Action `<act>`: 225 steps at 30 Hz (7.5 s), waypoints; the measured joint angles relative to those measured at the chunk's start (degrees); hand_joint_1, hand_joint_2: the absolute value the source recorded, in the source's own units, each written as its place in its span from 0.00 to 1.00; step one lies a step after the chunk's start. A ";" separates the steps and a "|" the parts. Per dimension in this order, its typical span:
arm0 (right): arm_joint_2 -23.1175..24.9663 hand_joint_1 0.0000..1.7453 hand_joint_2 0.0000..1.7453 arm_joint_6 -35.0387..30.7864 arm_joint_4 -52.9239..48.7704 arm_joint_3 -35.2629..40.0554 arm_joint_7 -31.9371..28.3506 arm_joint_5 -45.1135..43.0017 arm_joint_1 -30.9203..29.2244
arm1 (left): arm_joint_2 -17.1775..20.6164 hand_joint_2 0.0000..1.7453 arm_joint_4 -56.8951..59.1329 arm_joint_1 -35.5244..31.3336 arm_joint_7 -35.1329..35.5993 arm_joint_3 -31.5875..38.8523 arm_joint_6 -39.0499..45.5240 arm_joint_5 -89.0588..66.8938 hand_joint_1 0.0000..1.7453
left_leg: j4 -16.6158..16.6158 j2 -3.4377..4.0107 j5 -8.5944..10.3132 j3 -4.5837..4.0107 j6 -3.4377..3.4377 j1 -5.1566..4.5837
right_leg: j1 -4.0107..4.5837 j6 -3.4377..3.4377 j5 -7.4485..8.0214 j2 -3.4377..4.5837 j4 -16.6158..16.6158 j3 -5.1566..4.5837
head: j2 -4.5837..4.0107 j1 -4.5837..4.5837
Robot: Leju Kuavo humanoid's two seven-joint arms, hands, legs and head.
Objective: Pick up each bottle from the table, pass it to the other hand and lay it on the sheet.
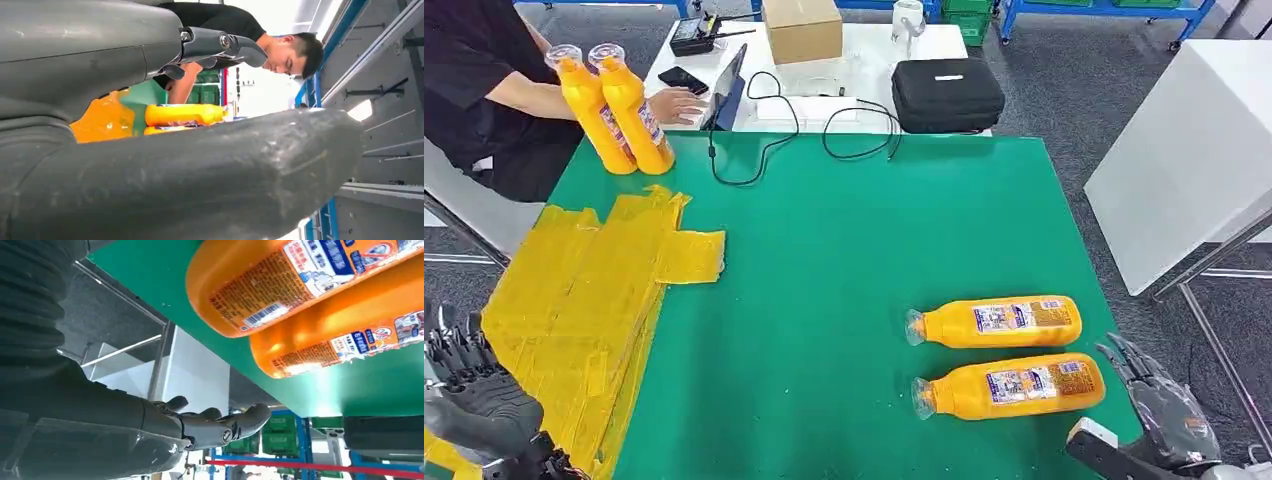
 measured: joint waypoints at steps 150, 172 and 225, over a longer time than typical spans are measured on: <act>-8.01 1.00 1.00 7.71 1.57 23.12 1.01 -46.45 -7.84 | -0.87 1.00 5.46 -0.06 4.26 -0.22 -18.58 7.41 0.00 | -0.02 0.59 0.03 0.02 -0.11 0.15 | 0.17 -0.20 0.14 0.36 0.02 -0.10 | 0.00 0.02; 10.05 1.00 1.00 0.35 23.10 39.15 4.46 -40.57 -36.40 | -1.38 1.00 8.15 -0.96 6.86 -8.11 -19.23 9.75 0.00 | 0.00 0.01 0.38 -0.27 -0.16 0.19 | 0.18 -0.26 0.31 0.04 0.08 -0.24 | 0.00 0.00; 34.14 1.00 1.00 -3.50 53.59 67.28 6.91 -33.03 -47.50 | -1.36 1.00 8.68 -1.98 8.11 -11.56 -15.96 8.52 0.00 | -0.01 0.01 0.44 -0.47 -0.23 0.26 | 0.20 -0.31 0.29 0.02 0.20 -0.54 | 0.00 0.00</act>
